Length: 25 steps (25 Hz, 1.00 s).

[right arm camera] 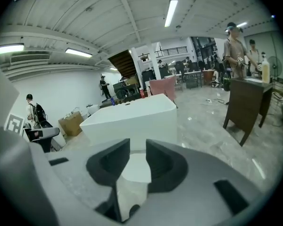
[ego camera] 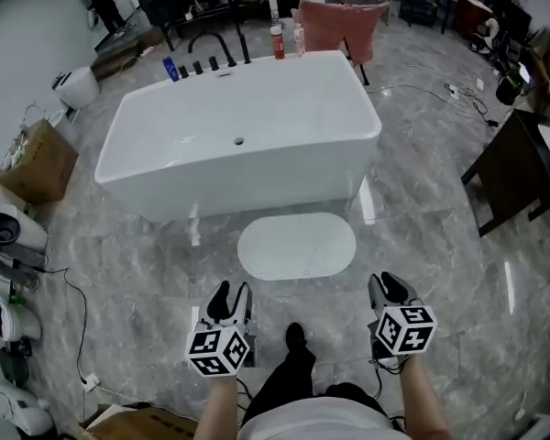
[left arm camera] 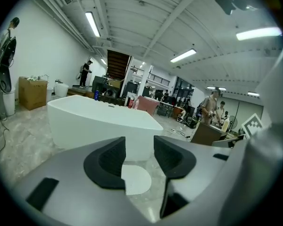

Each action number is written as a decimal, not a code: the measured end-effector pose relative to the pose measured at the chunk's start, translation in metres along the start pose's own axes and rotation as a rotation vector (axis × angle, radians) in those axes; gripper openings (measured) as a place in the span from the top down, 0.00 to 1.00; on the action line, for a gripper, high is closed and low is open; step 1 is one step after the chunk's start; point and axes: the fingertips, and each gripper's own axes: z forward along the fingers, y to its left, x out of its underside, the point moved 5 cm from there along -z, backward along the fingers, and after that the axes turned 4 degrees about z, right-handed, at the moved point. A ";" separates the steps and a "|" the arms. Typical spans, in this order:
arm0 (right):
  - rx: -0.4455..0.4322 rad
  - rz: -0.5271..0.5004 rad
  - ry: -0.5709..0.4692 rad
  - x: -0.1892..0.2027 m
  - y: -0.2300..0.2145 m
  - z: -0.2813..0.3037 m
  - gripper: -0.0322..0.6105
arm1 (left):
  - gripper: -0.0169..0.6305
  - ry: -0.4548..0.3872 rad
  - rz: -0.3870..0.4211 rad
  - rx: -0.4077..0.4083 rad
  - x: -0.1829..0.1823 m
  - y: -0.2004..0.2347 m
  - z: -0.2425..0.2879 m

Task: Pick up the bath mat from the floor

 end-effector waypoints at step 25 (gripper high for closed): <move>-0.153 -0.079 0.199 0.003 -0.008 0.251 0.81 | 0.66 0.106 -0.067 -0.158 0.052 0.111 0.176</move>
